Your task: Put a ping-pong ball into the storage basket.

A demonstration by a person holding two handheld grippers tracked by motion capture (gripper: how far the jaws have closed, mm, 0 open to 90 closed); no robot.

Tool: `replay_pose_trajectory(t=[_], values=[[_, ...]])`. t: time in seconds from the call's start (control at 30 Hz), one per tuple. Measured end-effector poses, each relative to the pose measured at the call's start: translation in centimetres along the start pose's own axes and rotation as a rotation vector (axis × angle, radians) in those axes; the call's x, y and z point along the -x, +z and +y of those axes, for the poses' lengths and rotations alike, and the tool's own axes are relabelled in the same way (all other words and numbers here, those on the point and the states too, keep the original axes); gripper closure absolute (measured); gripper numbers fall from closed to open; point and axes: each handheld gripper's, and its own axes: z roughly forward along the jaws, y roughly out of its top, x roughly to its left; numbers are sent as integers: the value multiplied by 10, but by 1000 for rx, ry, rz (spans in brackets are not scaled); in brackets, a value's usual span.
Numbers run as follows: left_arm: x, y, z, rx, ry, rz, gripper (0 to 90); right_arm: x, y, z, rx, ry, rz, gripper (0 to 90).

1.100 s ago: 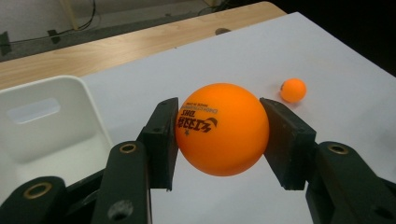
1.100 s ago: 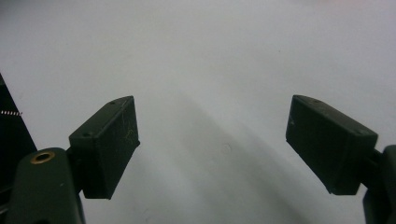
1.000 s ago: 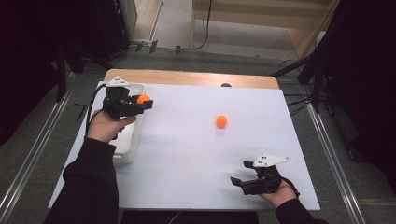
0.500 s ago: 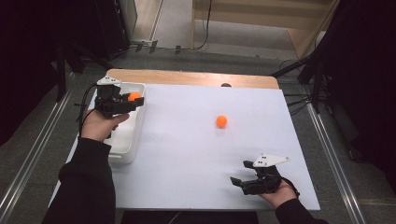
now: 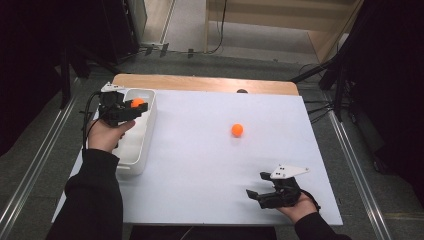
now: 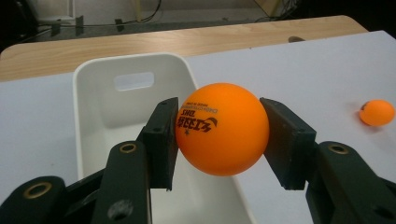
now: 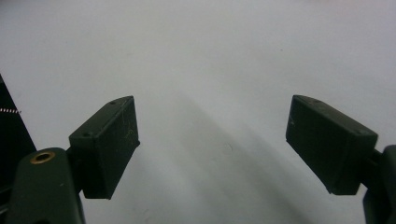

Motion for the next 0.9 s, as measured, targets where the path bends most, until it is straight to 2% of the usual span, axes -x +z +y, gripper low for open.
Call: replay_pose_trajectory(t=[0.43, 0.5, 0.63, 0.9], values=[[0, 6, -5, 11, -15, 40, 501, 0, -1, -1, 4, 4, 0, 156], [1, 7, -6, 24, -11, 58, 501, 0, -1, -1, 6, 4, -2, 156], [2, 9, -8, 51, -22, 63, 501, 0, -2, -1, 3, 8, -1, 156], [2, 17, -13, 27, -15, 73, 501, 0, -1, -1, 4, 5, -1, 156]])
